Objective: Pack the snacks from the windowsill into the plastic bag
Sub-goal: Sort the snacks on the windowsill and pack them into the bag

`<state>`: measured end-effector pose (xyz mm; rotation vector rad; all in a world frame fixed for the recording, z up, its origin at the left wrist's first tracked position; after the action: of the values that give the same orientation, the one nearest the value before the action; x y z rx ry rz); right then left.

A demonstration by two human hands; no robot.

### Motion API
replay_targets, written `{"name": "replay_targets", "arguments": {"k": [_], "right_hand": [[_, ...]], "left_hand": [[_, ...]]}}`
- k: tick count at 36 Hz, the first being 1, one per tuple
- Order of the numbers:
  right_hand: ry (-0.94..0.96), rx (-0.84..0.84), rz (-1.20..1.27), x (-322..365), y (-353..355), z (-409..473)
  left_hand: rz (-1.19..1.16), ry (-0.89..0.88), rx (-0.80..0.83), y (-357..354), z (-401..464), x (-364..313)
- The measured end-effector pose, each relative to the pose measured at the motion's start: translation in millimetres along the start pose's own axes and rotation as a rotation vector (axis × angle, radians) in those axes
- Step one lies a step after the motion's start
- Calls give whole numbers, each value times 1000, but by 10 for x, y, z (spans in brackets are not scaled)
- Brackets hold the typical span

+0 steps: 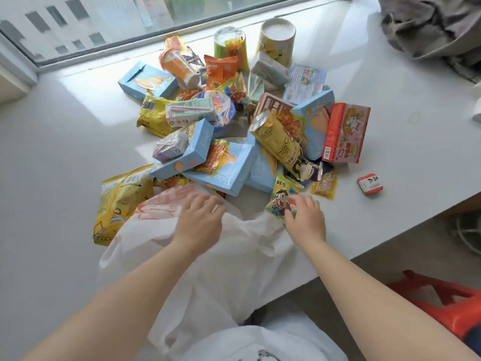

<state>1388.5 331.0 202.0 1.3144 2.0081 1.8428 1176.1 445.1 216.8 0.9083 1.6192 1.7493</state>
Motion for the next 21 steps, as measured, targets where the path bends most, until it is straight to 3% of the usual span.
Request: {"name": "replay_targets", "arguments": {"k": [3,8,21], "right_hand": [[-64,14,-31,-297,156,296],[-115,128,-150,-693,339,751],[184,435,-438,-1076,292,1604]], "left_hand": [[-173,-74,77,61,326,-476],[-339,133,371,-25,876,-1099],[-308,283,460,-433,1456,-1500]]}}
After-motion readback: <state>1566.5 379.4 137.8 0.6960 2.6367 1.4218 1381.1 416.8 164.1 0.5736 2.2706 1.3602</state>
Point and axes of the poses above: each hand's wrist, its own z-axis towards the middle knuckle, its own y-axis out of the back of the hand, x = y × z, the point moved 1 cm from there along z, towards the middle knuckle, and after that the axes turned 4 degrees about z, right-handed, at the moved point
